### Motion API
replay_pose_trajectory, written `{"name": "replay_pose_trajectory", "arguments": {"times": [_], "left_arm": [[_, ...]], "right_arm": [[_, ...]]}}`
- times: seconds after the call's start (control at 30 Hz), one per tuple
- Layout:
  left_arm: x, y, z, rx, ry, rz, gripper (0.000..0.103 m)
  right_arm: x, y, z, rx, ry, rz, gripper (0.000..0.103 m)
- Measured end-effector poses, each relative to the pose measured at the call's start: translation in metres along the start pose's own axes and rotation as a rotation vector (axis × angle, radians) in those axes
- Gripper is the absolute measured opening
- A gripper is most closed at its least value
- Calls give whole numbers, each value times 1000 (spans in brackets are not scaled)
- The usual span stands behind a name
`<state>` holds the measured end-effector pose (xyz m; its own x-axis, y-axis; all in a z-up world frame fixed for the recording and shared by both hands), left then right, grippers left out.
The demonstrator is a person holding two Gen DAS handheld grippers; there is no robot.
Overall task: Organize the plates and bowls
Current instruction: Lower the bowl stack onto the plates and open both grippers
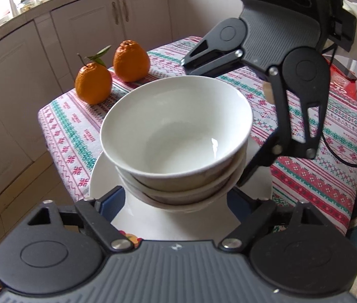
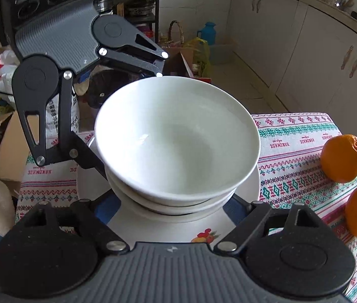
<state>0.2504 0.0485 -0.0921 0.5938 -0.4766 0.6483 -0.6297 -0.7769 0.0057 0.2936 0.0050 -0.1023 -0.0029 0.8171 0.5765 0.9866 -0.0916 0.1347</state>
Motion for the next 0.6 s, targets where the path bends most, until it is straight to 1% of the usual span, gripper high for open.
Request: {"name": "replay_pose_trajectory", "arguments": {"times": [0.03, 0.13, 0.23, 0.27, 0.37, 0.4, 0.43, 0.5, 0.6], "left_arm": [[-1, 0, -2, 3, 2, -7, 92], [-5, 2, -10, 36, 27, -31, 92], [-8, 7, -25, 76, 80, -58, 93], [-8, 9, -31, 90, 98, -70, 95], [-5, 17, -56, 151, 190, -118, 97], [-4, 20, -66, 169, 229, -139, 98], [-2, 23, -75, 195, 267, -168, 103], [-1, 29, -91, 245, 338, -221, 102], [-5, 38, -106, 364, 430, -301, 102]], "right_arm": [[0, 0, -2, -9, 3, 2, 99], [-1, -5, -12, -42, 3, -7, 99], [-3, -12, -27, -97, 13, -6, 101], [-5, -13, -32, -121, 12, 0, 102], [-9, -21, -51, -227, 6, 15, 103], [-11, -23, -56, -268, -4, 27, 103], [-13, -26, -64, -312, -5, 40, 103], [-16, -36, -77, -367, 8, 75, 103], [-21, -49, -93, -450, 38, 180, 103]]}}
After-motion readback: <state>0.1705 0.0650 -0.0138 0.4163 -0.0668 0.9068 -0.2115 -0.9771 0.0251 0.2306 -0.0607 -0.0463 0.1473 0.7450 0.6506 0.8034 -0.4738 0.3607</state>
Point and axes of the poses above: each gripper's, at about its wrist camera, not at the fingertips, and z roughly the way its jaws point, y to its right, x to its top, the point moved 10 cm from there along z, roughly the way its jaws point, and after that the axes turned 10 degrees about -z, right-handed, at the moved point
